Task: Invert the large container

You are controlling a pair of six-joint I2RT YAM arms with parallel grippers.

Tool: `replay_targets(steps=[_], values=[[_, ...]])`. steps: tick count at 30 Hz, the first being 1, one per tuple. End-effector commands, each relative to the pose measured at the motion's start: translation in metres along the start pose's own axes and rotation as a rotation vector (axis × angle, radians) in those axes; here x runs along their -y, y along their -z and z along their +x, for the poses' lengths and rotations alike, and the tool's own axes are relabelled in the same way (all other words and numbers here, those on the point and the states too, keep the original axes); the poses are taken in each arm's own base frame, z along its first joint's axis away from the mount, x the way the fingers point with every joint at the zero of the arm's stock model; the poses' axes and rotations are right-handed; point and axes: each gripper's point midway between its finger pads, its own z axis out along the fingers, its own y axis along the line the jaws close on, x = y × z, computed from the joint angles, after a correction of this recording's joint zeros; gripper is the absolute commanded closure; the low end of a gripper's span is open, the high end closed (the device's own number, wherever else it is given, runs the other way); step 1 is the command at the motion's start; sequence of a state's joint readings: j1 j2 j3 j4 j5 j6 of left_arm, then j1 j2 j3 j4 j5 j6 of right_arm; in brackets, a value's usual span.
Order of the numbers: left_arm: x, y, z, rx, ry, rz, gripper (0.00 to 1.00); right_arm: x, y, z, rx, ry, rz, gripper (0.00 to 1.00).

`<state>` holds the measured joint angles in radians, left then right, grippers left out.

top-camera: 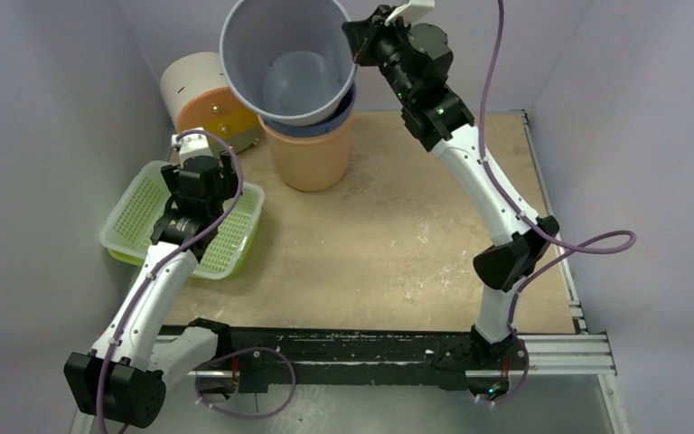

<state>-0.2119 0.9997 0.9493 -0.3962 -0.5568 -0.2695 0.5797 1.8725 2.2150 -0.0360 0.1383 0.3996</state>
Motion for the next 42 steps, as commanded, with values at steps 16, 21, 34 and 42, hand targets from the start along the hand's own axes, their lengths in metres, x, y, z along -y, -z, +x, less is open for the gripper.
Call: replay_targets(steps=[16,21,34,42], values=[[-0.005,0.000,-0.009,0.050,0.028,-0.027,0.17,-0.002,0.180,-0.251,0.683,0.055,0.117,1.00],[-0.006,0.000,-0.010,0.051,0.022,-0.029,0.17,0.033,0.204,-0.237,0.627,0.098,0.290,1.00],[-0.002,-0.001,-0.010,0.044,0.019,-0.017,0.17,0.118,0.253,-0.104,0.292,0.092,0.597,1.00],[0.000,-0.004,-0.009,0.033,0.015,-0.015,0.17,0.085,0.240,-0.034,0.066,-0.097,0.362,1.00]])
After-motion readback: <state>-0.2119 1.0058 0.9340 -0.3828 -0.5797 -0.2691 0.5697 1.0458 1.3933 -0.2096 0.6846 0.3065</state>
